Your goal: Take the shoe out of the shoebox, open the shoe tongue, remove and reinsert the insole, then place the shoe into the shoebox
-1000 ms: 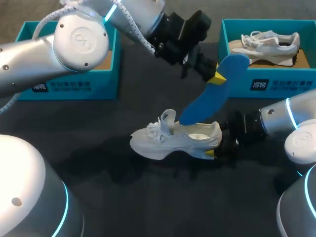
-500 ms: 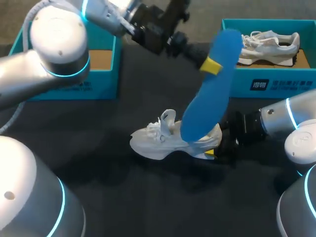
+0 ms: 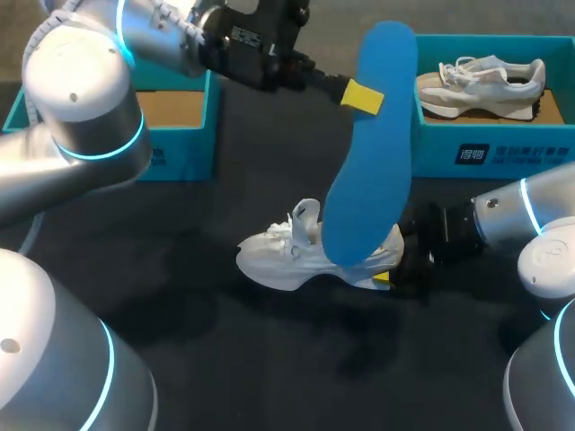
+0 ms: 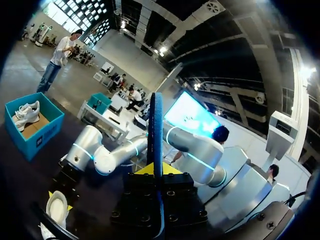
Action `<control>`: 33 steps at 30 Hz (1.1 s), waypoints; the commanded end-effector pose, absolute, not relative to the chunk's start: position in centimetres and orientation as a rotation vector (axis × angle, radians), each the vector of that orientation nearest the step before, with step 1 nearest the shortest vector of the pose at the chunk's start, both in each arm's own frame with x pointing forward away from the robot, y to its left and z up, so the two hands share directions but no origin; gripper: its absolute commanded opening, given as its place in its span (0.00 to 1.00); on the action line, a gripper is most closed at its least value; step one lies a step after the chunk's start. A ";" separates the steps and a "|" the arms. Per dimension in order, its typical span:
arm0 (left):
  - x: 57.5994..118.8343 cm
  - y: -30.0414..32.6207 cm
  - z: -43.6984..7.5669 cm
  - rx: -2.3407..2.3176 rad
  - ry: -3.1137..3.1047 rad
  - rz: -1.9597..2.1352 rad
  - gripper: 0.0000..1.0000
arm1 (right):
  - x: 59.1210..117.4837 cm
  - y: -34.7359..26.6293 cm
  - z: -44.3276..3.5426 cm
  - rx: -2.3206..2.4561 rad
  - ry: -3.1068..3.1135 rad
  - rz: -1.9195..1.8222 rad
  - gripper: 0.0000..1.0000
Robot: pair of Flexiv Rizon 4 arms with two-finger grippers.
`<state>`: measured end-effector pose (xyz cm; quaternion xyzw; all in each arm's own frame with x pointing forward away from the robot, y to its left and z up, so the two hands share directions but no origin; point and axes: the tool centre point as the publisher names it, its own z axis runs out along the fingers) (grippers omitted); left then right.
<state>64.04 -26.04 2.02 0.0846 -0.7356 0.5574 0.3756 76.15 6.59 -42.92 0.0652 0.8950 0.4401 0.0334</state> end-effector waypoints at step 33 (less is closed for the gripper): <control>60.5 -23.7 3.9 0.389 -1.774 1.530 0.00 | 76.2 6.9 -43.5 0.204 2.757 1.345 0.00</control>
